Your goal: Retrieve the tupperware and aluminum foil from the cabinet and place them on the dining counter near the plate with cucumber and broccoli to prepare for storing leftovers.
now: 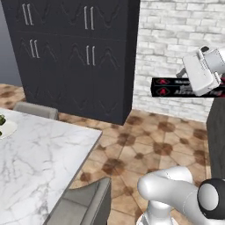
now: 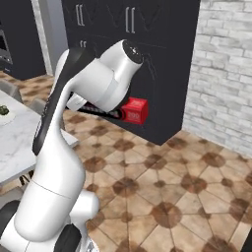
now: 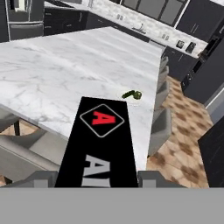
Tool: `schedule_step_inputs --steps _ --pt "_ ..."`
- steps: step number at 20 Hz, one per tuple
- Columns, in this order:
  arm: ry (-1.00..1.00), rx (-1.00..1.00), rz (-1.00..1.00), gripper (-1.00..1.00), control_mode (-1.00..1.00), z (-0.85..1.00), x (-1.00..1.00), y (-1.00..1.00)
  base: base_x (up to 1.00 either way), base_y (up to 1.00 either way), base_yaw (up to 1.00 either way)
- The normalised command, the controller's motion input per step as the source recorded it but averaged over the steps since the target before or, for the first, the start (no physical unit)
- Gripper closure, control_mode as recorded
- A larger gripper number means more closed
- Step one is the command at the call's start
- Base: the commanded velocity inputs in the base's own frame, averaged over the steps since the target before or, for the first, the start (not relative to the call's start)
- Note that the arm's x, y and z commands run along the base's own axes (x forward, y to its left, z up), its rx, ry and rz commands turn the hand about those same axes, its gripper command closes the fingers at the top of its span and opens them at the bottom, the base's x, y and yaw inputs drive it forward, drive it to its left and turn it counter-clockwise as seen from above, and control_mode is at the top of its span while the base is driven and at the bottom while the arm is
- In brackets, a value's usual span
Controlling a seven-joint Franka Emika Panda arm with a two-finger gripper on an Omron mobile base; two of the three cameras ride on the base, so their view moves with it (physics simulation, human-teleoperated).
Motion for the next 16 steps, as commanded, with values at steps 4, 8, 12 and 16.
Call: schedule_step_inputs --steps 4,8,12,16 --pt "0.00 0.00 0.00 1.00 1.00 0.00 0.00 0.00 1.00 -0.15 -0.16" --pt "0.00 0.00 0.00 1.00 1.00 0.00 0.00 0.00 0.88 -0.37 -0.39" --pt "0.00 0.00 0.00 1.00 1.00 0.00 0.00 0.00 0.44 -0.23 -0.60" --pt "0.00 0.00 0.00 1.00 1.00 0.00 0.00 0.00 0.42 -0.04 -0.62"
